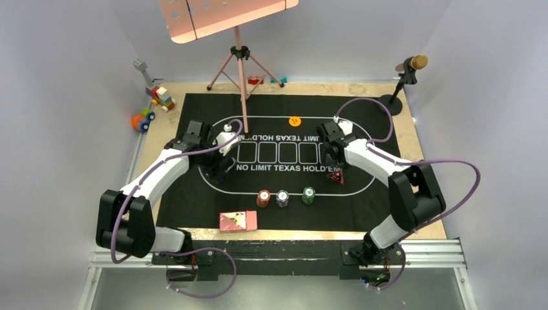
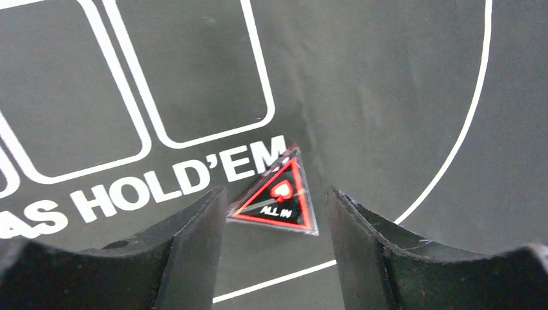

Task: Distribute texas hold em gaming equipment

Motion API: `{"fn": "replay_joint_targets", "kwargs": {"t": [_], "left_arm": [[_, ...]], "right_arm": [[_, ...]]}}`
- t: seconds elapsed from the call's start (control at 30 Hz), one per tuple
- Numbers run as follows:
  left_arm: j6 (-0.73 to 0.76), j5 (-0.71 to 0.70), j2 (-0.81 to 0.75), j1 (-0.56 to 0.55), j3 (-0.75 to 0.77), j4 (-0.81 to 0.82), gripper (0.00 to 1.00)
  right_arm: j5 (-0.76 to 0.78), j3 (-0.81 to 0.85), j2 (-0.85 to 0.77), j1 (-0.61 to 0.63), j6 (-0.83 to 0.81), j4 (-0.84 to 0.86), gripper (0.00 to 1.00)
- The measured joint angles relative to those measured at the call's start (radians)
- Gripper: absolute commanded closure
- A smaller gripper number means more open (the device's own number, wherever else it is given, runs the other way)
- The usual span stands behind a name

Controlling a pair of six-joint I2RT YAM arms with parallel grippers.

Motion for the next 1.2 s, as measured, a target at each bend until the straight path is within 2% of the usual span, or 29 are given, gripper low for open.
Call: {"fn": "replay_joint_targets", "kwargs": {"t": [0.13, 0.33, 0.53, 0.87, 1.2], "left_arm": [[0.000, 0.000, 0.000, 0.000, 0.003, -0.003, 0.00], [0.000, 0.008, 0.037, 0.000, 0.053, -0.008, 0.00], [0.009, 0.030, 0.074, 0.000, 0.077, 0.000, 0.00], [0.064, 0.013, 0.109, -0.024, 0.060, 0.048, 0.00], [0.097, -0.007, 0.143, -0.026, 0.021, 0.101, 0.00]], "right_arm": [[-0.036, 0.016, -0.027, 0.048, -0.009, 0.024, 0.39], [-0.122, 0.023, 0.048, 0.109, 0.009, 0.076, 0.44], [-0.165, -0.012, 0.062, 0.105, 0.048, 0.093, 0.47], [-0.140, -0.026, 0.056, 0.064, 0.121, 0.084, 0.48], [-0.110, -0.129, -0.039, 0.042, 0.155, 0.007, 0.49]]}}
